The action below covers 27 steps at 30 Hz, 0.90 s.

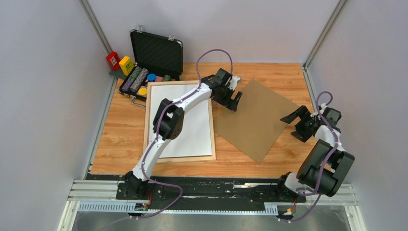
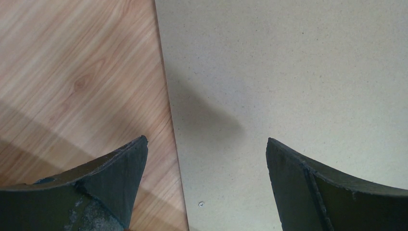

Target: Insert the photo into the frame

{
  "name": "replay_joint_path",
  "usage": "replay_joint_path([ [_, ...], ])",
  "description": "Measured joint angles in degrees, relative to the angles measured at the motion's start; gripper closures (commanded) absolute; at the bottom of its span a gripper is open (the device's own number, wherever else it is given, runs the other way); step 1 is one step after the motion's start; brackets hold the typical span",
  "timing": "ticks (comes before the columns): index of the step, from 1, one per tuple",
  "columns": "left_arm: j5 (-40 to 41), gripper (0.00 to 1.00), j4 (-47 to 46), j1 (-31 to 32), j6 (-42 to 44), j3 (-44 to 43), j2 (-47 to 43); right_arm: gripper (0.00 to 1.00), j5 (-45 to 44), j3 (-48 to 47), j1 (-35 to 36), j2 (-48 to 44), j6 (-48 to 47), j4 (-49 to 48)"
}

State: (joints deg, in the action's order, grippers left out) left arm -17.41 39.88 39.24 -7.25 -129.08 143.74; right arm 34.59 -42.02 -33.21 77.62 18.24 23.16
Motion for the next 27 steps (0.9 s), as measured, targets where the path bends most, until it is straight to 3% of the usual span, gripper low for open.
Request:
replay_joint_path([
  [13,-3.65,0.0,-6.69,-0.33,-4.52,6.16,-1.88,0.06,2.62,-0.44,-0.04,10.19,0.79,-1.46],
  [27,-12.07,0.01,-16.06,-1.16,-11.98,16.44,-5.95,0.09,11.06,-7.96,-1.01,20.81,1.16,-1.09],
])
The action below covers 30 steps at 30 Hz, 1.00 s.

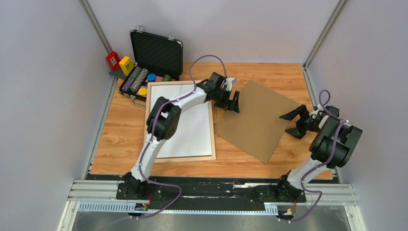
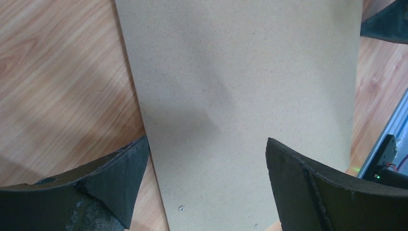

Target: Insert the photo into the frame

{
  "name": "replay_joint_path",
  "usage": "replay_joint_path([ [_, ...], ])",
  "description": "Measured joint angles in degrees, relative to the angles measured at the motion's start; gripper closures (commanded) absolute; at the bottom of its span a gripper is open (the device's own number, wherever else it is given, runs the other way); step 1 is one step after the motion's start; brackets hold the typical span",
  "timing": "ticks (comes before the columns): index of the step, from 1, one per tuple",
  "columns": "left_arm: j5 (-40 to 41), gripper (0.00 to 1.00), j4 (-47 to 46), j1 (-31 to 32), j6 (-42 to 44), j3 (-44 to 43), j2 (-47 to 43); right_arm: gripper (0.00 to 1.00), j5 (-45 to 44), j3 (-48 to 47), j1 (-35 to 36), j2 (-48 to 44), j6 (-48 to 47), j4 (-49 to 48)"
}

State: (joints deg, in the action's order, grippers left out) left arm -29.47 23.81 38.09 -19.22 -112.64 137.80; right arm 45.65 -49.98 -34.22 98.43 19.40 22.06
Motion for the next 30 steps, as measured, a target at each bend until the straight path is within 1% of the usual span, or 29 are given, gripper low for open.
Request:
replay_joint_path([
  [6,-0.74,0.01,-3.04,-0.26,-1.75,3.78,-1.75,0.12,2.12,-3.06,-0.26,3.13,-0.55,0.42],
  [15,-1.46,0.01,-4.96,-0.26,-3.45,5.49,-2.38,0.13,3.67,-3.52,-0.42,2.82,-2.01,1.2],
  [23,-2.82,0.01,-5.97,-0.26,-4.11,6.47,-2.71,0.15,5.53,-4.9,-0.76,-0.79,-3.93,2.91],
  [30,-2.82,0.0,-5.77,-0.07,-4.07,6.86,-3.04,0.17,10.95,-7.45,-0.98,-6.03,-4.74,4.48],
])
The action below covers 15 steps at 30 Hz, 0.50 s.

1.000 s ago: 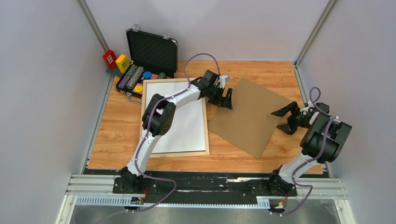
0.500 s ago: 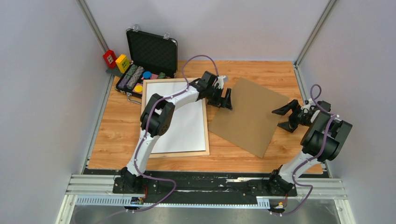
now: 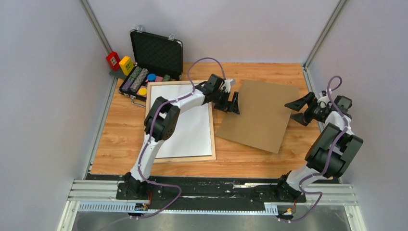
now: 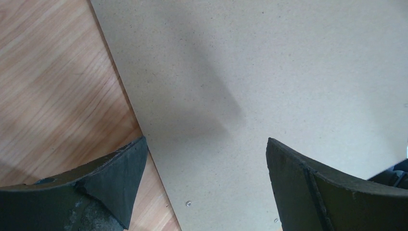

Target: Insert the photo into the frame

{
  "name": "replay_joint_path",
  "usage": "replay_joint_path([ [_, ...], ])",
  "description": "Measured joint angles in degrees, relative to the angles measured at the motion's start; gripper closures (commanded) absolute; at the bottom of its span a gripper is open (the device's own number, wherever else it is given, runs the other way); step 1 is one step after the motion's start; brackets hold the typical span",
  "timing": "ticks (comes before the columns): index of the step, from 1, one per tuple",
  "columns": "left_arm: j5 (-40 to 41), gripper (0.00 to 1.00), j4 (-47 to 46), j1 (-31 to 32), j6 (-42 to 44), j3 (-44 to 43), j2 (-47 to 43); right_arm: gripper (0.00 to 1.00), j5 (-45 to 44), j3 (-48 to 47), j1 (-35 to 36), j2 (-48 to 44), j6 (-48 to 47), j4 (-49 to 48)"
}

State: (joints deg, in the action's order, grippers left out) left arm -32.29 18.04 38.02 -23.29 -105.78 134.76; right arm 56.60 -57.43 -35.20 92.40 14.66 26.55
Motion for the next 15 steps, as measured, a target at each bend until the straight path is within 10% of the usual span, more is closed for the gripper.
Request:
replay_joint_path([
  [15,-2.43,0.0,1.05,1.03,0.42,0.24,-0.28,0.18,15.69,-4.5,3.54,-8.37,-1.25,3.45],
])
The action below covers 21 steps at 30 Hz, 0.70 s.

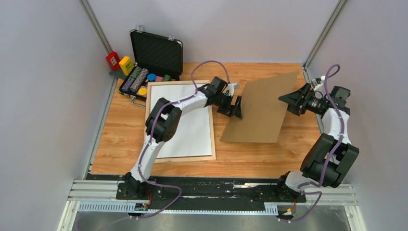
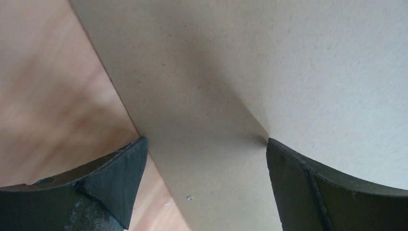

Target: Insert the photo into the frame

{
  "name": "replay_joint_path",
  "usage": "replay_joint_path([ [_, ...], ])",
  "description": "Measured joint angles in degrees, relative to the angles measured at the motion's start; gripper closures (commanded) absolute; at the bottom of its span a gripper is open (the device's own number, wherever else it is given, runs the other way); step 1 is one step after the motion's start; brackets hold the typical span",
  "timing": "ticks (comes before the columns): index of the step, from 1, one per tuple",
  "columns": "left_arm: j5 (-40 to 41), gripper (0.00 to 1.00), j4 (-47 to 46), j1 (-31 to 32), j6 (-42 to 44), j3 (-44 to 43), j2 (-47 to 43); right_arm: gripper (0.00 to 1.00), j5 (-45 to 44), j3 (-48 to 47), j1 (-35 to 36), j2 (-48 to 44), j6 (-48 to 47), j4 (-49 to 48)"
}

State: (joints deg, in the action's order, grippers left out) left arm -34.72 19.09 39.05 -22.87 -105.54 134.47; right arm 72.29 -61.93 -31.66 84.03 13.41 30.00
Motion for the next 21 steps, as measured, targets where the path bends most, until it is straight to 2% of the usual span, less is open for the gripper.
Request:
replay_joint_path([
  [9,-7.89,0.0,0.13,5.64,-0.85,1.68,0.0,0.18,4.46,-2.19,5.6,0.02,0.04,3.69],
  [21,-10.05,0.0,0.15,5.97,-1.07,2.25,0.0,0.13,4.52,-7.82,8.92,0.2,1.36,4.07],
])
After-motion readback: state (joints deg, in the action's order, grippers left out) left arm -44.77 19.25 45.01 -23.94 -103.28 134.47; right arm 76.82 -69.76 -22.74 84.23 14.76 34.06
